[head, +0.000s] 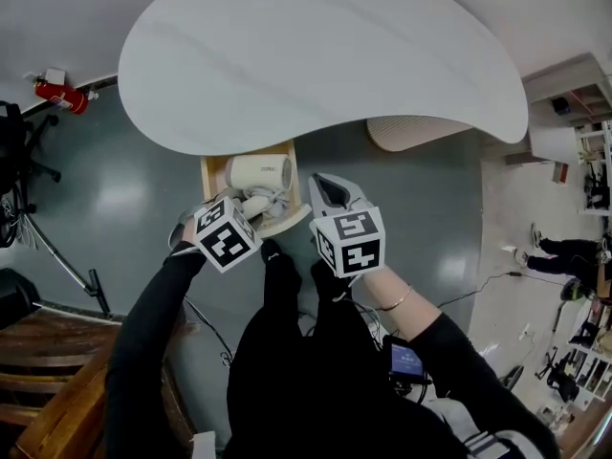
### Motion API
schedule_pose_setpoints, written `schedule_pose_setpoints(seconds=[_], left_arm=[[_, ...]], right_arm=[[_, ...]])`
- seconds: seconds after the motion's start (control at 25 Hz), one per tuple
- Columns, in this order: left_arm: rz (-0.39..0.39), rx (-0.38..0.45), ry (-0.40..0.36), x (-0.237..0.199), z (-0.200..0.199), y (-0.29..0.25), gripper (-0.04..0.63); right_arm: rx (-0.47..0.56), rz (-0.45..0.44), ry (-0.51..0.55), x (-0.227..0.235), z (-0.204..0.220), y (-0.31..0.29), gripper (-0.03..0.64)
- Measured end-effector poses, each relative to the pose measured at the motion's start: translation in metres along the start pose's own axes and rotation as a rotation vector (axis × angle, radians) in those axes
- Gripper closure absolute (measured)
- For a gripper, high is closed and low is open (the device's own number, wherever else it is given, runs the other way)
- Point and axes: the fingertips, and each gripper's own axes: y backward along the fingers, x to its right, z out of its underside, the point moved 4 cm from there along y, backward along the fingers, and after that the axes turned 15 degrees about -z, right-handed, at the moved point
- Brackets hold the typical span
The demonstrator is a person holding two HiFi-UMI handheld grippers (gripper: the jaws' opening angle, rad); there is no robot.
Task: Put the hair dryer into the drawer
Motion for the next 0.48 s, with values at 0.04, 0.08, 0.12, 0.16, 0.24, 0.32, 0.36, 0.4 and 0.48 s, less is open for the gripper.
schedule_pose_setpoints(seconds=[0.04,0.08,0.12,0.16,0.24,0.32,0.36,0.4,0.48], left_arm=[[0.01,-0.014,-0.004,-0.001,0.001,-0.003,0.476],[0.019,-0.028,-0.007,-0.002,0.002,-0.005,0.476],[0.027,-0.043,-0.011,-0.003,0.004,-0.008,0.476],[0.034,-0.06,-0.015,-0.004,0.006,-0.011,0.476],[0.043,-0.097,-0.023,-0.007,0.01,-0.019,0.476],[0.048,-0.134,-0.028,-0.008,0.015,-0.027,0.476],[0.052,-0.15,-0.028,-0.008,0.018,-0.031,0.476],[0.059,-0.165,-0.024,-0.008,0.02,-0.035,0.476],[0.074,-0.194,-0.005,-0.009,0.023,-0.041,0.476]], right_arm=[[-0.005,0.0,0.0,0.001,0.0,-0.001,0.615],[-0.01,0.0,0.001,0.002,0.001,-0.002,0.615],[-0.015,0.0,0.001,0.002,0.002,-0.003,0.615],[-0.02,0.001,0.002,0.003,0.002,-0.005,0.615],[-0.028,0.001,0.004,0.003,0.004,-0.007,0.616],[-0.036,0.0,0.003,0.004,0.006,-0.009,0.615],[-0.042,-0.002,0.0,0.004,0.008,-0.01,0.615],[-0.047,-0.003,-0.003,0.004,0.01,-0.011,0.615],[-0.058,-0.005,-0.004,0.006,0.012,-0.013,0.615]])
